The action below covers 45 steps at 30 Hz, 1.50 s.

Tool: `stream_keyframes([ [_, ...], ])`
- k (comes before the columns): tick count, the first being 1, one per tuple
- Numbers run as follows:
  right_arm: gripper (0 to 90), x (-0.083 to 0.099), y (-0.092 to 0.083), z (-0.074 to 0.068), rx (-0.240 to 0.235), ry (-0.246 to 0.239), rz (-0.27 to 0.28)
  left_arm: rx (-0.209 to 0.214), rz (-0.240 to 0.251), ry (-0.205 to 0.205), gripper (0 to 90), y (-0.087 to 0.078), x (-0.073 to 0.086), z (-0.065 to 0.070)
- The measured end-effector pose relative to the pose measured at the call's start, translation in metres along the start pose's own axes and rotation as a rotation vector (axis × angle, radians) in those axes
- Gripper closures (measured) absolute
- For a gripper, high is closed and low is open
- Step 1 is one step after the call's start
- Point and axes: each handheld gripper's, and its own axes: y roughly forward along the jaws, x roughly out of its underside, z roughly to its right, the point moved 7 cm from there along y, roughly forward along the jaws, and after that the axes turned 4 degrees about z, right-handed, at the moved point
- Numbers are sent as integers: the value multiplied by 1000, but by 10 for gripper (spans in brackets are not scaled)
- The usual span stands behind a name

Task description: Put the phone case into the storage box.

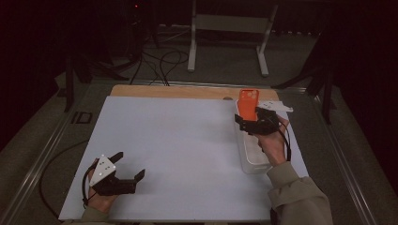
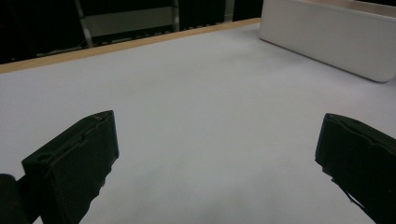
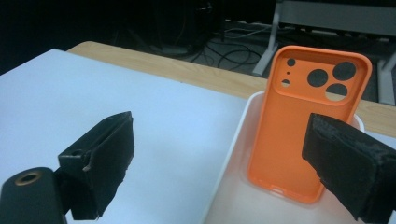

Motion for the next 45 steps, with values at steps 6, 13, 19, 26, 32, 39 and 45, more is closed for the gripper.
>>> stream_keyframes([
  [6,91,5,-16,-14,-40,-53,5,2,1,-2,3,0,0,1],
  [13,90,17,-33,-30,-85,-90,15,3,0,-3,3,1,0,1],
  [19,90,24,-49,-38,-121,-73,39,0,-1,-4,2,0,0,0],
  [26,91,38,-67,-45,-146,-74,65,-2,5,-4,3,0,-2,-1],
  [32,91,51,-77,-50,-157,-79,77,-6,16,-4,3,-3,-5,-3],
  [39,91,70,-90,-59,-180,-75,137,-8,33,-9,2,-5,-9,-4],
  [45,91,79,-92,-60,-184,-79,151,-7,44,-11,3,-7,-11,-5],
])
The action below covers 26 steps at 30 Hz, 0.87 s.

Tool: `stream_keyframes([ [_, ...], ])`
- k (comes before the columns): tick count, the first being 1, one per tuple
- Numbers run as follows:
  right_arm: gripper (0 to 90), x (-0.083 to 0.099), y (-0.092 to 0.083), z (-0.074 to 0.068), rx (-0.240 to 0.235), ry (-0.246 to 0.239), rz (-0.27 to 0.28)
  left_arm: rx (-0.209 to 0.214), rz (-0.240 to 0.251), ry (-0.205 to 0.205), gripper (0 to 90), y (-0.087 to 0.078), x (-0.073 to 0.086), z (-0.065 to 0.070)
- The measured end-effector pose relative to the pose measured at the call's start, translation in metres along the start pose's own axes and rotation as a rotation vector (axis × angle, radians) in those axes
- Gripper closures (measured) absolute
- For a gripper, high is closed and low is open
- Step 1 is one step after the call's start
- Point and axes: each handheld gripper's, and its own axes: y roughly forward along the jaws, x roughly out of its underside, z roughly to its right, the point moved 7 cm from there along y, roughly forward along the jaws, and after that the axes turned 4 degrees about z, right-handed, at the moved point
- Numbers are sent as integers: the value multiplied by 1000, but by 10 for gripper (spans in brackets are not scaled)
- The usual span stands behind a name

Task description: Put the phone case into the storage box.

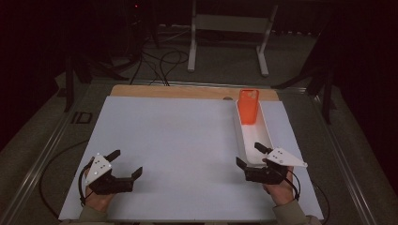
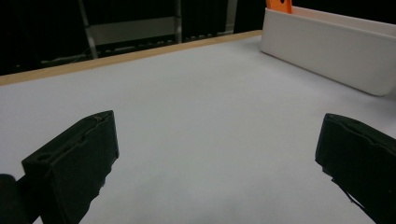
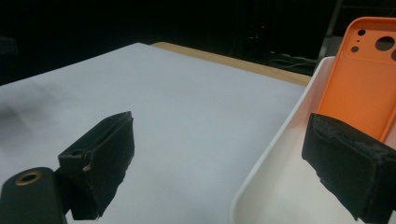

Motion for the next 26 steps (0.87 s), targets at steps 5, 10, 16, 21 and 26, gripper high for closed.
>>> stream_keyframes([
  [5,91,8,-4,-2,-4,0,11,3,6,3,3,-1,-1,-1],
  [10,91,9,-6,-3,10,4,30,2,11,4,3,-1,-1,-1],
  [16,91,12,-6,-2,22,14,45,0,11,7,3,-1,-1,0],
  [21,91,14,-7,-2,20,22,46,-1,9,9,3,-1,0,1],
  [26,91,14,-6,-3,13,23,45,-3,7,7,3,0,0,0],
])
